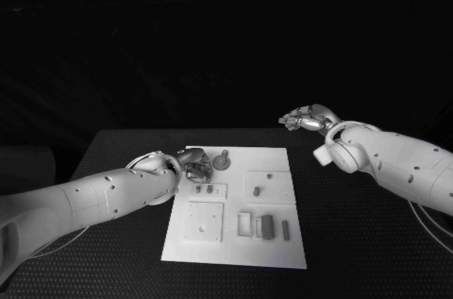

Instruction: Assemble the parts on the task board

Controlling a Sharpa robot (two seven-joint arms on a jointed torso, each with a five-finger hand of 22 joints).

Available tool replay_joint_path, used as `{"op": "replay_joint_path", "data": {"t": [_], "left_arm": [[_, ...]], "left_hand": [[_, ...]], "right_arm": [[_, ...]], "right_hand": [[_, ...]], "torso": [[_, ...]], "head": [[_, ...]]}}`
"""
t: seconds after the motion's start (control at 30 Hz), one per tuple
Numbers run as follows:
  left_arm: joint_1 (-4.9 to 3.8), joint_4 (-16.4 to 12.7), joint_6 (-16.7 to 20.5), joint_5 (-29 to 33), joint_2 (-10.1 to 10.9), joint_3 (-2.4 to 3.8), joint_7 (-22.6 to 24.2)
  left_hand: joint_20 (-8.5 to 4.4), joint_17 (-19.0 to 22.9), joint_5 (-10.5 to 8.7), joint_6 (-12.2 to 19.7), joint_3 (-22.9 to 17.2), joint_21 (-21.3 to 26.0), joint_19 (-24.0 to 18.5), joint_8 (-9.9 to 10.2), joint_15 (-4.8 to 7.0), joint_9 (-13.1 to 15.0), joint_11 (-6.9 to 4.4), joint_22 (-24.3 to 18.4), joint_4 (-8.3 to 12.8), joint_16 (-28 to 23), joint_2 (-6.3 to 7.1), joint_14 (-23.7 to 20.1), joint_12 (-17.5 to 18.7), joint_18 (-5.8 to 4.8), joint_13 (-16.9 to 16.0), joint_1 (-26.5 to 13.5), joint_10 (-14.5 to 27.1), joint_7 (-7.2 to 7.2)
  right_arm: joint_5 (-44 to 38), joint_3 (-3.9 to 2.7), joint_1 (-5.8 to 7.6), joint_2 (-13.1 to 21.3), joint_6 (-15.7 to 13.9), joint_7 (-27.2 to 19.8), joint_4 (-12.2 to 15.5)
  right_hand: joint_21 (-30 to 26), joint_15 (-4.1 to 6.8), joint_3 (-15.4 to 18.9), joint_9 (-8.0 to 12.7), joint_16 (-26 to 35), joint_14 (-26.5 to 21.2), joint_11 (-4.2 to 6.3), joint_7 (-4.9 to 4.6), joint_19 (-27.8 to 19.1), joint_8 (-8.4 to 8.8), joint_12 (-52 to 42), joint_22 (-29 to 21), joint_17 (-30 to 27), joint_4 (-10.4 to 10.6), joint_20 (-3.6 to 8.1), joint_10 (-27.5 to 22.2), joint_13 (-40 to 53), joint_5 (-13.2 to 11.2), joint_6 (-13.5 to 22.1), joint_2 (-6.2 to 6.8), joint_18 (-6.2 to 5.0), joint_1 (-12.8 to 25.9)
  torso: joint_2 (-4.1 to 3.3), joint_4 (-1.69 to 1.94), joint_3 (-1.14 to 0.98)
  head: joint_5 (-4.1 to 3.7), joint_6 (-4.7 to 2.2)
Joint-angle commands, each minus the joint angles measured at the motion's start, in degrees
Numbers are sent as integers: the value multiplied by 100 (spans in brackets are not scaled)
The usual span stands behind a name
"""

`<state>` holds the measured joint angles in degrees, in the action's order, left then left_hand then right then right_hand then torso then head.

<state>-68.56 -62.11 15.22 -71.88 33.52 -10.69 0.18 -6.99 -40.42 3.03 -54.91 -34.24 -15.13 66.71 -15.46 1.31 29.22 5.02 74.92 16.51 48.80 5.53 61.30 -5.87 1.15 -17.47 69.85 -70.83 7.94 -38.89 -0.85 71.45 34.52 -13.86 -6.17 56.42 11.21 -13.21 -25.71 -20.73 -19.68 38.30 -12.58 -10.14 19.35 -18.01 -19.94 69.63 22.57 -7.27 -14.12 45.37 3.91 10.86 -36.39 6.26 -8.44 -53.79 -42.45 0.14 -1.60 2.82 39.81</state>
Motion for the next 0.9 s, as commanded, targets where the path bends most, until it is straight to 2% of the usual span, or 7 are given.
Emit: {"op": "replay_joint_path", "data": {"t": [0.03, 0.4, 0.9], "left_arm": [[59, -38, -243, 74, -34, -33, 30], [59, -20, -254, 77, -24, -33, -28], [59, 23, -216, 57, 63, -32, -97]], "left_hand": [[33, -23, 9, 123, 34, 30, 0, 57, -41, -21, 12, 107, -4, -42, 91, -18, 48, 231, 9, -22, 55, 4], [56, -80, 8, 402, 68, 57, 10, 163, -63, -81, 39, 115, -7, -62, 144, -21, 99, 253, -18, -31, 130, 6], [76, -151, 8, 555, 130, 56, 30, 193, -85, -108, 70, 131, -13, -48, 232, -8, 148, 276, -35, -61, 229, -21]], "right_arm": [[-3, -1, -1, 1, 62, -63, 3], [-3, -1, -1, 5, 74, -59, 3], [-3, -1, -1, 12, 76, -62, 1]], "right_hand": [[-21, -44, 13, 7, 25, 3, -5, -432, 15, -29, 25, 10, -9, 18, 10, 30, -3, 0, 41, 8, 70, -63], [-26, -45, 14, 8, 28, 1, -4, -431, 16, -30, 30, 14, -12, 18, 10, 32, -3, 0, 43, 10, 71, -65], [-34, -46, 15, 9, 31, 0, -5, -430, 18, -32, 37, 21, -14, 19, 11, 35, -3, 0, 44, 10, 73, -66]], "torso": [[-1, 2, -1], [-1, 1, -4], [0, -1, -3]], "head": [[1, 1], [-1, -1], [-10, 1]]}}
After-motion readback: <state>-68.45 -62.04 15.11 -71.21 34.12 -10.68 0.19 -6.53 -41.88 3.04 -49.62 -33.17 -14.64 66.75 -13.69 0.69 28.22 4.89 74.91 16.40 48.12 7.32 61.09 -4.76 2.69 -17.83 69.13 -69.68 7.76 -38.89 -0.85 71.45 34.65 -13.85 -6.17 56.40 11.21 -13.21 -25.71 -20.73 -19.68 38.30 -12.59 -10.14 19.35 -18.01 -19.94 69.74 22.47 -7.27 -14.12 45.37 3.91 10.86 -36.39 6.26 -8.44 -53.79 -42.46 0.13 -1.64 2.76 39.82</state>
